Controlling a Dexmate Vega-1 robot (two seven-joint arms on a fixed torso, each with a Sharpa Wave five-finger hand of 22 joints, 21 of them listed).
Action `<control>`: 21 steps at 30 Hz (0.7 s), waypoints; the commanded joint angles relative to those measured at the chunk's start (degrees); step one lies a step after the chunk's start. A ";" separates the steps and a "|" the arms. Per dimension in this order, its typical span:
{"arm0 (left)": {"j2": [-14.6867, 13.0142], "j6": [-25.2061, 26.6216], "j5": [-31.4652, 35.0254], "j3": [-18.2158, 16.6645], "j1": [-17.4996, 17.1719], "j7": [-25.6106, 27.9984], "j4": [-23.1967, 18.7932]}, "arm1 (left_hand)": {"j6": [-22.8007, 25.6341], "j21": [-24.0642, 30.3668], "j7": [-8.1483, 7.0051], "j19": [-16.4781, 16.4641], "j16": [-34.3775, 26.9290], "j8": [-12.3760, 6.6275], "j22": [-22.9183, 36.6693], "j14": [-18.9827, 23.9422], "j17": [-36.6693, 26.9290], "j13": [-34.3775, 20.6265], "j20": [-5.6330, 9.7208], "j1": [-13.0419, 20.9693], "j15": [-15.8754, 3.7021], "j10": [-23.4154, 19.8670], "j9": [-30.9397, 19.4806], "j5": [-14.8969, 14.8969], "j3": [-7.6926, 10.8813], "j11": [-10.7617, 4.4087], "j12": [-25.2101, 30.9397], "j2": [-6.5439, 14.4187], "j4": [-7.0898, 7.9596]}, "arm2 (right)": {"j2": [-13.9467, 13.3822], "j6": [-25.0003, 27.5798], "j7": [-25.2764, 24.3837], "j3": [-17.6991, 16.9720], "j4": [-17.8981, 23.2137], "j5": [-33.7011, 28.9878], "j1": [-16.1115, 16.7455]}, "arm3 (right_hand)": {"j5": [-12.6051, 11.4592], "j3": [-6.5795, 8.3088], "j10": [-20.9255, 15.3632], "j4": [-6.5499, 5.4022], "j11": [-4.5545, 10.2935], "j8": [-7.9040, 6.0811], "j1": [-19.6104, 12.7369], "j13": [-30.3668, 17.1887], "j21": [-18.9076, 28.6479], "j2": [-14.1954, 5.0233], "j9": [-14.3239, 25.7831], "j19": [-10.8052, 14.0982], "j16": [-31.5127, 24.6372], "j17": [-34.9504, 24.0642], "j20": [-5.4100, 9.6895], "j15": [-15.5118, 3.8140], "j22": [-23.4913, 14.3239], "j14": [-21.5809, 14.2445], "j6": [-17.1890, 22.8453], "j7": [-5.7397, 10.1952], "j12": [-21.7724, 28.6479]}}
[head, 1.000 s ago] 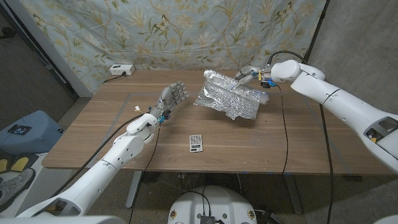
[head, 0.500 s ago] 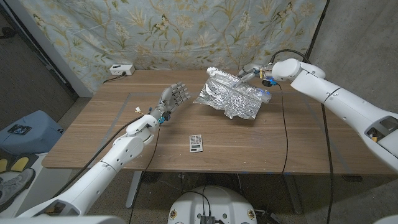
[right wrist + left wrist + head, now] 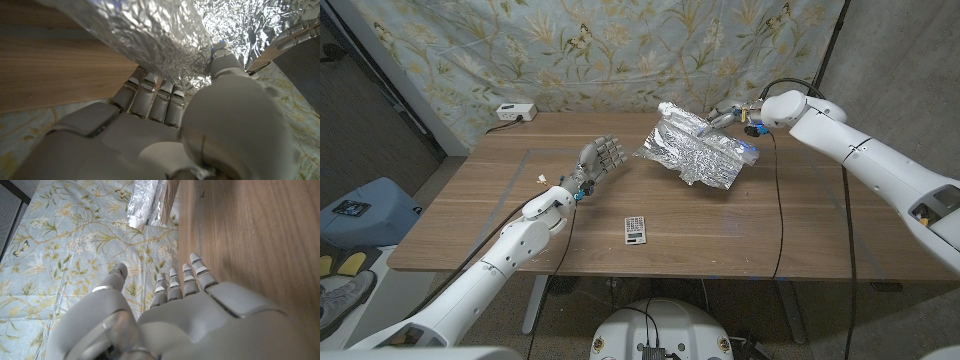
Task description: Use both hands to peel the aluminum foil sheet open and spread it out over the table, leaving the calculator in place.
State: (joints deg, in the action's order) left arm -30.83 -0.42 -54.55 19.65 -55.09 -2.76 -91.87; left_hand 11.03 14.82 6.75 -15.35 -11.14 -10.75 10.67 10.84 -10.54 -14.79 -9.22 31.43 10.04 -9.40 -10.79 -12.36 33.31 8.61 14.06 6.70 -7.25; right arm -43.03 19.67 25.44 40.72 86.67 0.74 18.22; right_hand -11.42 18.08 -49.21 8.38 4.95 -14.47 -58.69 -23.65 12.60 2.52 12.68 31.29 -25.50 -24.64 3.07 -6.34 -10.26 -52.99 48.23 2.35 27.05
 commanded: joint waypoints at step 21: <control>0.14 9.29 -6.66 -0.96 -0.59 8.06 -5.94 | 1.17 0.42 1.87 -2.31 -0.48 -0.55 0.19 2.32 0.10 -0.29 -1.64 0.41 1.53 -1.28 -0.11 -0.41 -1.00 0.85 0.33 -0.58 -1.39 | -0.85 7.30 -8.78 -4.81 4.82 10.90 4.45 | 0.31 -0.48 -1.63 0.19 0.18 0.50 -1.29 -1.82 0.77 -2.58 0.28 2.26 -0.19 -0.61 -0.60 -6.70 -0.11 -2.95 0.97 -1.30 1.49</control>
State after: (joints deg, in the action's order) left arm -31.04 5.40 -57.89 19.76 -54.79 0.72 -94.12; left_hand 11.66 14.82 8.00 -16.90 -11.14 -10.81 10.65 12.28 -10.39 -14.77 -10.76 31.43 11.60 -9.75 -10.79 -12.36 32.35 9.53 14.06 6.70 -8.22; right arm -43.93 25.66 20.52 37.63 90.09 8.07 20.74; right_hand -11.23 17.84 -49.72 8.61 4.43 -13.90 -58.15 -23.67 13.02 1.98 12.67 33.04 -25.42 -25.13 2.56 -6.56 -10.26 -54.24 48.73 1.39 27.30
